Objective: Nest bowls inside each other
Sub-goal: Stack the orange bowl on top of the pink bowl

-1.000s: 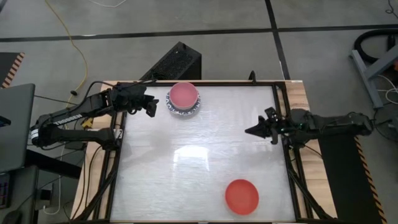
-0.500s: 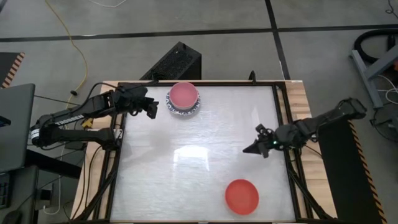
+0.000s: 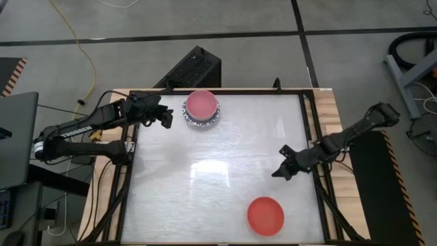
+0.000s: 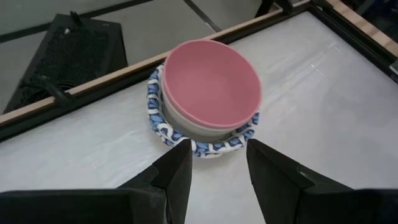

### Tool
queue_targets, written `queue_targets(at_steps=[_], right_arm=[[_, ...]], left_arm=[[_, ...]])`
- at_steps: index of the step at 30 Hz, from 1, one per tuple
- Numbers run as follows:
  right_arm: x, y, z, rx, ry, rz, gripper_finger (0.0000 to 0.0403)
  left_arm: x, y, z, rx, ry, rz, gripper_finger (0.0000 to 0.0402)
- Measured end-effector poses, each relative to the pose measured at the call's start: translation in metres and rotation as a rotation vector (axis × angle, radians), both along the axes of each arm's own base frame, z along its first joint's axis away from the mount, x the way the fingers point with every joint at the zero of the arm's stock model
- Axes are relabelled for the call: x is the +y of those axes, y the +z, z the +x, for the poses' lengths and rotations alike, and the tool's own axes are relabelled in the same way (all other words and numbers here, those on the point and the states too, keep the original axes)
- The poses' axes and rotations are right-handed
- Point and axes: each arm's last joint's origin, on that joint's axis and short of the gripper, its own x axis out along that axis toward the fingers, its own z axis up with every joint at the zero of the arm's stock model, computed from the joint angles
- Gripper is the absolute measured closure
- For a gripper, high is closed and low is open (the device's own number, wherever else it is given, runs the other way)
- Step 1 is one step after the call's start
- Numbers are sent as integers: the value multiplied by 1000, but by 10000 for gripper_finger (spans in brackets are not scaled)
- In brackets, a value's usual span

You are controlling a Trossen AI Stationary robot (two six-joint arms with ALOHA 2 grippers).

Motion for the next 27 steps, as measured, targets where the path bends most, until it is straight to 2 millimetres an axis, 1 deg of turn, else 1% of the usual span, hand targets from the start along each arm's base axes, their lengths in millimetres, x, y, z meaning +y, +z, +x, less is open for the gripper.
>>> queue_targets(at_steps=[6,10,13,18,27], right_arm=[[8,-11,1,107,55,-4,395],[14,-18,2,186,111,42,395],[18,-22,3,235,135,78,384],[23,-24,3,268,144,101,330],[24,-24,3,271,123,117,207]], left_arm=[[0,0,0,13,4,19,260],[1,0,0,16,13,25,260],[1,0,-1,17,15,27,260],[1,0,-1,29,5,41,260],[1,0,-1,34,2,43,260]])
